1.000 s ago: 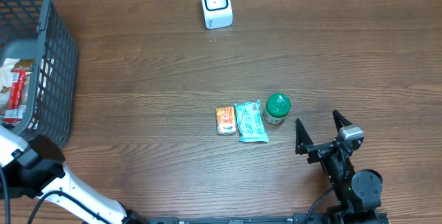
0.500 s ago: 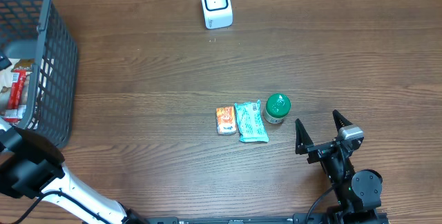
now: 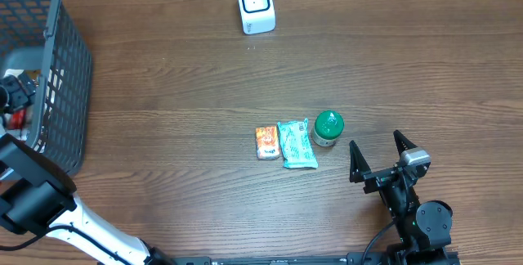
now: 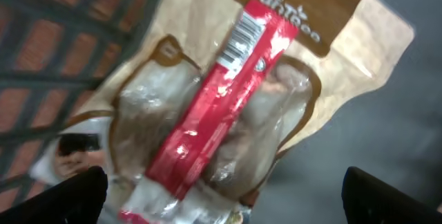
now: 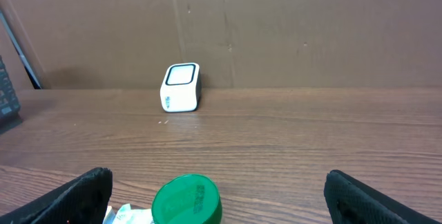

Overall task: Scan the item barcode
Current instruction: 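Move the left gripper back into the grey basket, then grasp the red-and-white snack packet in the basket with the left gripper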

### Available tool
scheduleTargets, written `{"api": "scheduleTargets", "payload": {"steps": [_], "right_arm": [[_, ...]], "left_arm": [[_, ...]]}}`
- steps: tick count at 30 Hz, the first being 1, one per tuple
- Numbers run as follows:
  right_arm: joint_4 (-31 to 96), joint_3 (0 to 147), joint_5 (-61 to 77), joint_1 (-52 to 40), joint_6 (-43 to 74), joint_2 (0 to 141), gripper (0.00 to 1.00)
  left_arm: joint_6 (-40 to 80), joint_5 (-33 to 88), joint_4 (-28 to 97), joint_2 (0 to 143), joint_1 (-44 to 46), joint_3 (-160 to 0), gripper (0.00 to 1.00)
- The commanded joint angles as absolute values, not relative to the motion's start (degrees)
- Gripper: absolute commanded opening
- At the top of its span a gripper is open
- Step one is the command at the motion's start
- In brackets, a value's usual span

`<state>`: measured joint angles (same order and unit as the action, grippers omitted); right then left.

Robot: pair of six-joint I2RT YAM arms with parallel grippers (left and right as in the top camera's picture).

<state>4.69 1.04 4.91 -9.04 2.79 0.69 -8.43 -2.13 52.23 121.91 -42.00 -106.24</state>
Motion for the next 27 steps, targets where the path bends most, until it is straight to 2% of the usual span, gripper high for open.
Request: {"api": "scheduleTargets", "payload": {"steps": [1,15,16,17,18,19,20,25,27], "right_arm": [[4.43,0.47,4.32,-9.02,3.01,0.19,1.0],[4.43,0.47,4.32,-9.02,3.01,0.19,1.0],[4.43,0.47,4.32,-9.04,3.01,0.19,1.0],[4.43,0.47,4.32,-9.02,3.01,0.19,1.0],[4.43,0.47,4.32,-9.02,3.01,0.19,1.0],[4.43,0.47,4.32,-9.02,3.01,0.19,1.0],[4.43,0.47,4.32,-9.04,3.01,0.19,1.0],[4.43,0.47,4.32,-9.02,3.01,0.19,1.0],[4.43,0.47,4.32,-9.02,3.01,0.19,1.0]], "left_arm": [[-10.79,-0.4,48.73,120.64,-41.98,-101.89,1.0],[-10.24,0.67,38.54,120.64,-41.98,-91.92,1.0],[-10.24,2.61,38.63,120.64,-41.98,-91.66,0.96],[-10.22,4.97,39.24,120.64,-41.98,-91.55,0.83],[-10.24,5.96,39.94,120.64,-41.98,-91.55,0.76],[-9.93,6.02,40.56,120.64,-41.95,-91.55,0.71],[-9.45,6.02,40.84,120.64,-41.93,-91.55,0.71],[-8.56,5.39,41.67,120.49,-41.93,-91.81,0.77],[-8.56,5.37,41.12,120.53,-41.93,-91.81,0.94]]}}
